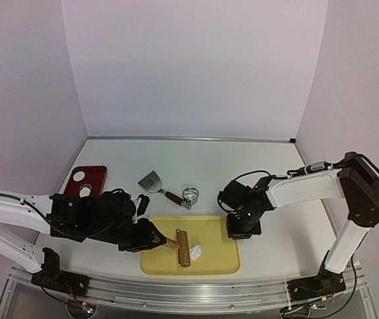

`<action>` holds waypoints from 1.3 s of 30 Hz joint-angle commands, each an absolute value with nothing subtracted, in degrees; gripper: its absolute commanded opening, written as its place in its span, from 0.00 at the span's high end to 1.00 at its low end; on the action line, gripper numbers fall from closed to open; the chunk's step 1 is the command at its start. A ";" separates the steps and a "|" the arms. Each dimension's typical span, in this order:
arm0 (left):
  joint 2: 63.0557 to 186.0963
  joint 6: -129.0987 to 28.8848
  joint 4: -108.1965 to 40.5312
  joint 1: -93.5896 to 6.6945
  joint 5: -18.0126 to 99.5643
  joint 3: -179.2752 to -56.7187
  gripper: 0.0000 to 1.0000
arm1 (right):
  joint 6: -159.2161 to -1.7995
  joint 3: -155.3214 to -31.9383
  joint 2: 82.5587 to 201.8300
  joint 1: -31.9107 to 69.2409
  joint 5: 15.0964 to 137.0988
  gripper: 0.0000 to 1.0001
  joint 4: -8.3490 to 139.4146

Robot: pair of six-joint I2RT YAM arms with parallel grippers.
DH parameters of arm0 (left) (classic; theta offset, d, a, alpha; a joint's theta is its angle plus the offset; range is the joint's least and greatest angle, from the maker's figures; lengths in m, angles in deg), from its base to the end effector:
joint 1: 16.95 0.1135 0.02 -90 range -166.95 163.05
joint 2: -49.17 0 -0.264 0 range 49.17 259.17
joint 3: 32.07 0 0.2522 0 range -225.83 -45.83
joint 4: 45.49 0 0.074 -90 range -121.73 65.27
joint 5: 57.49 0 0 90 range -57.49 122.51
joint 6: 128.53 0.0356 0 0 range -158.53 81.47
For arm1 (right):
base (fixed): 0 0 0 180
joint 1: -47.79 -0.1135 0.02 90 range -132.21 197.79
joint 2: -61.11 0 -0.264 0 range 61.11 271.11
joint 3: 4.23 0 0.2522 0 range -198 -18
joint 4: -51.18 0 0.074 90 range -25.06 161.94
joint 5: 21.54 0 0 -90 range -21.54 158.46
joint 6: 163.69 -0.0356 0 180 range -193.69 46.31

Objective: Roll out the dumpling wrappers from the dough

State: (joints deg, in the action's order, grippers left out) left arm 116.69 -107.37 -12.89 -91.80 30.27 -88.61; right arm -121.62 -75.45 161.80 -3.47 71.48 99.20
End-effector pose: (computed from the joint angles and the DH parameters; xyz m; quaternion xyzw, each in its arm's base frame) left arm 0.0656 -0.2371 0.2339 0.0405 0.9180 -0.3688 0.1398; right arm 0.1940 0.2447 0.1419 -0.0317 0.9932 0.0999 0.0507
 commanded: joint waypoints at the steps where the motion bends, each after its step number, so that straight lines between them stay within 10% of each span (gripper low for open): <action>1: 113.53 -106.97 -19.80 -91.71 28.15 -88.44 1.00 | -123.29 -76.20 165.79 -4.17 66.94 1.00 100.65; 39: 122.27 -105.12 -21.66 -89.61 29.54 -90.43 1.00 | -123.44 -77.41 168.93 -8.11 66.65 1.00 100.69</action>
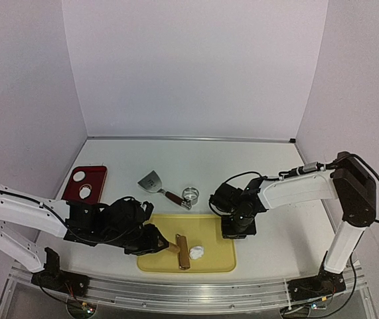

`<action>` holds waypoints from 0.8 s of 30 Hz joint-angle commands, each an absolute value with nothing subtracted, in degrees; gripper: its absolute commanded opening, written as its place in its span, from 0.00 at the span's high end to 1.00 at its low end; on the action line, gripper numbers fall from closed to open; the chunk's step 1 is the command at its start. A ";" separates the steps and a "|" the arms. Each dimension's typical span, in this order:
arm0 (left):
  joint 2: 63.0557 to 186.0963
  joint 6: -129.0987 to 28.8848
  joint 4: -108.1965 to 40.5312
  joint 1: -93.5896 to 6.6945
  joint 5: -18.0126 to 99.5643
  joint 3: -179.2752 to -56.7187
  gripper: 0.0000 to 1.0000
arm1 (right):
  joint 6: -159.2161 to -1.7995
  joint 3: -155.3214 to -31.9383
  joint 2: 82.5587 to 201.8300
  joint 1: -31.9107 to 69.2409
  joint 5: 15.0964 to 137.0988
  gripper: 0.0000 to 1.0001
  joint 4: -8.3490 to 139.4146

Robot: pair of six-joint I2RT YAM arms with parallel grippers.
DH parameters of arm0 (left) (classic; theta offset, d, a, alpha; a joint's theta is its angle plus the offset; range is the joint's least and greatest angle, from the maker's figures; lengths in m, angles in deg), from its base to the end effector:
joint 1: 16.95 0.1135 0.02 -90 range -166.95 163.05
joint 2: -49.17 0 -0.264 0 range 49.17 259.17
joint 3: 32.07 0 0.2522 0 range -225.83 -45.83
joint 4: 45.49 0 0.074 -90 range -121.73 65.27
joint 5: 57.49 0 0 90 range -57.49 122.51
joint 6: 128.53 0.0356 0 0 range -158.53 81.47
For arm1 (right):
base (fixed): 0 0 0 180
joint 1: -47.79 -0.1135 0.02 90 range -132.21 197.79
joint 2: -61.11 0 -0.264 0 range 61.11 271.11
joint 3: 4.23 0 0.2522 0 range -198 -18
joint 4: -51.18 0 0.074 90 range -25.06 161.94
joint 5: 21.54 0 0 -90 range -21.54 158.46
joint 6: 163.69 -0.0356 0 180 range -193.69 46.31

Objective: Roll out the dumpling wrappers from the dough

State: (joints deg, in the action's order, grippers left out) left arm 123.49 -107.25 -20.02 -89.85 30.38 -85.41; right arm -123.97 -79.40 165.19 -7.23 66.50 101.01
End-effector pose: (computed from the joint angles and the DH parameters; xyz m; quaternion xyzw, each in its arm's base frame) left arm 0.0776 -0.2478 0.1980 0.0270 0.9281 -0.3446 0.1382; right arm 0.1881 0.2667 0.1402 -0.0395 0.9942 0.0676 0.0730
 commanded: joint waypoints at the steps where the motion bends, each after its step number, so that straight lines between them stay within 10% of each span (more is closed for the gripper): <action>1: 121.92 -104.83 -21.27 -89.58 29.45 -91.42 1.00 | -123.44 -77.43 168.84 -8.14 66.70 1.00 100.70; 24: 125.08 -105.42 -21.96 -89.57 29.88 -90.92 1.00 | -123.00 -78.53 169.89 -8.11 67.67 1.00 100.66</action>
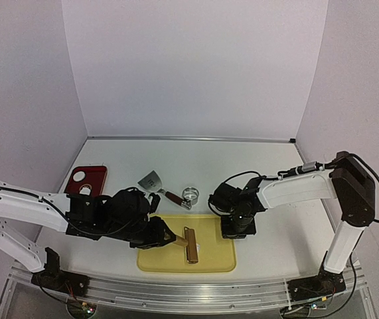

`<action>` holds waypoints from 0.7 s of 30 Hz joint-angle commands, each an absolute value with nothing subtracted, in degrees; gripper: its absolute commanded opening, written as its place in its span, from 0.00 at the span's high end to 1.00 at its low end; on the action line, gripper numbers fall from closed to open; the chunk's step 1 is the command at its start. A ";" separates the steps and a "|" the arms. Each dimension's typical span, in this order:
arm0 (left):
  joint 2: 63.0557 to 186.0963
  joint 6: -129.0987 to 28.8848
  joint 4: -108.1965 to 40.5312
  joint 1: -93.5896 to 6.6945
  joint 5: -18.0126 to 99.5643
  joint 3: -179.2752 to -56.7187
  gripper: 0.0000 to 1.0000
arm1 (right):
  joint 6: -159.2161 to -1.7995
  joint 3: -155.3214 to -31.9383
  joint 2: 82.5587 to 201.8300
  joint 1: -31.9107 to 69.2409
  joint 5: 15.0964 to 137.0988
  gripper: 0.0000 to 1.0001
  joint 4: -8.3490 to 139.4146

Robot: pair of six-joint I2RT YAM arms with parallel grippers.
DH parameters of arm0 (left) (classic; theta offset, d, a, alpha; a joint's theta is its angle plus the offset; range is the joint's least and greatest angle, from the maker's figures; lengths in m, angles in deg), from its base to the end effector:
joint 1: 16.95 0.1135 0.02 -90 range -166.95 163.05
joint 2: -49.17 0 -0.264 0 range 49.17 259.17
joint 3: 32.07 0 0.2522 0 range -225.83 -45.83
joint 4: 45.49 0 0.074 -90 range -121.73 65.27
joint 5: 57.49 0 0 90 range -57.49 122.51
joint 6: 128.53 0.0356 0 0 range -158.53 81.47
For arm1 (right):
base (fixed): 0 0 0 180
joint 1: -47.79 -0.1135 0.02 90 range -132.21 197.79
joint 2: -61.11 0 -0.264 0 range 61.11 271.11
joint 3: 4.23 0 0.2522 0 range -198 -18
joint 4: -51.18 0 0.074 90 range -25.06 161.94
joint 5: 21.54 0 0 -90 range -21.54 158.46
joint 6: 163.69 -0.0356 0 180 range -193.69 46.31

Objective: Roll out the dumpling wrappers from the dough

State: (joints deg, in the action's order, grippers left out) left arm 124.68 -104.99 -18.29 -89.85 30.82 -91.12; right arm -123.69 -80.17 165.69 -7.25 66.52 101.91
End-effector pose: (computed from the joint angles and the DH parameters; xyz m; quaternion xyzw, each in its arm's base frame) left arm 0.0819 -0.2626 0.2220 0.0458 0.9181 -0.3642 0.1493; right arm 0.1889 0.2681 0.1404 -0.0422 0.9947 0.0632 0.0697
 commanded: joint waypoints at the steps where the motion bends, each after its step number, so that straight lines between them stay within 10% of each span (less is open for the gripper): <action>1: 125.23 -105.46 -22.05 -89.61 29.81 -90.74 1.00 | -123.00 -78.59 169.95 -8.11 67.67 1.00 100.66; 21: 128.69 -108.97 -17.46 -89.56 30.17 -90.26 1.00 | -123.00 -78.67 170.28 -8.20 67.68 1.00 100.71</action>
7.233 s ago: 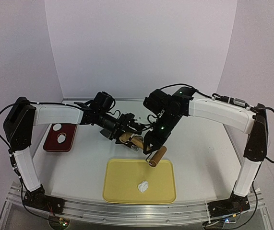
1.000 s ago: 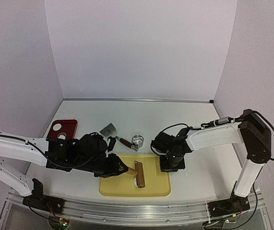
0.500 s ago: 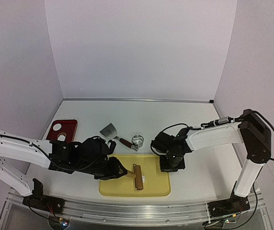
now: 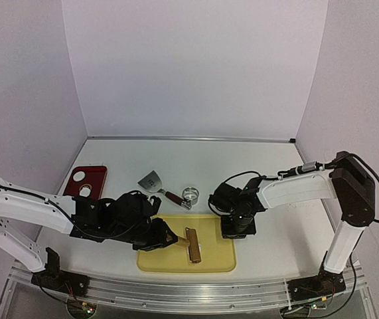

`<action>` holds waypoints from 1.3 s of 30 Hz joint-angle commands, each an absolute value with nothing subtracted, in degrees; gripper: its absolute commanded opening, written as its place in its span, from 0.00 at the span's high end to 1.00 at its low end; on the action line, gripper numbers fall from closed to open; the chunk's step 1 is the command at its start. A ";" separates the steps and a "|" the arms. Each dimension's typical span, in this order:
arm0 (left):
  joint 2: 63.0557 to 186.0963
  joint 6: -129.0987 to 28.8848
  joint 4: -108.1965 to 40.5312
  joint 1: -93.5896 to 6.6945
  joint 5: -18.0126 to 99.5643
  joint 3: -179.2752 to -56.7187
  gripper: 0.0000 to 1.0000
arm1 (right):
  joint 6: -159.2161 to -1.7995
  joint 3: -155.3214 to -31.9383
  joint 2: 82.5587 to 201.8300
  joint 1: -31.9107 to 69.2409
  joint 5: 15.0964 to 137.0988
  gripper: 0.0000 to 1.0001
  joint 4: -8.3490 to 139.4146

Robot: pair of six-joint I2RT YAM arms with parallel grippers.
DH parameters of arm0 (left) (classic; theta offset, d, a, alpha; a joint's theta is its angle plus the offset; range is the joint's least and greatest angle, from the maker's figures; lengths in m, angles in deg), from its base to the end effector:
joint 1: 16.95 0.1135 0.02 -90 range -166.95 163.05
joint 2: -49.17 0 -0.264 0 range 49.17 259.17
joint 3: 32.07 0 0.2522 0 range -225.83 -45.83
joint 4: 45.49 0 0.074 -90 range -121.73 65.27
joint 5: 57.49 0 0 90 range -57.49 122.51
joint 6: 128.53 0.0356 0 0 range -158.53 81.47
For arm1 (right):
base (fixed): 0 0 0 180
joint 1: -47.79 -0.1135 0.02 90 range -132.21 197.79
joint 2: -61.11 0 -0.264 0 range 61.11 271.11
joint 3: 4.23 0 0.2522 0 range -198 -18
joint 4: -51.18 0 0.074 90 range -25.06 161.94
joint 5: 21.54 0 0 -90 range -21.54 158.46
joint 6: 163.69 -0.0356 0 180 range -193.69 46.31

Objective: Roll out the dumpling wrappers from the dough

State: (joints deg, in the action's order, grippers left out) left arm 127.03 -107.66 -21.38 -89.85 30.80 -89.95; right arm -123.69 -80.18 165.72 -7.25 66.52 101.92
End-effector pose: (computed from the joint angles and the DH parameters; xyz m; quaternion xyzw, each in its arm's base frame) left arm 0.0834 -0.2675 0.2092 0.0245 0.9204 -0.3643 0.1399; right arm 0.1890 0.2682 0.1403 -0.0422 0.9947 0.0630 0.0696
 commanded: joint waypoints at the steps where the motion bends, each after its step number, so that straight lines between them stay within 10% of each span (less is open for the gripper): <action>1: 128.71 -109.14 -17.11 -89.57 30.15 -90.36 1.00 | -123.00 -78.72 170.28 -8.20 67.69 1.00 100.70; 39: 133.12 -112.19 -16.24 -88.14 34.37 -86.55 1.00 | -122.18 -79.42 170.55 -8.39 67.85 1.00 100.70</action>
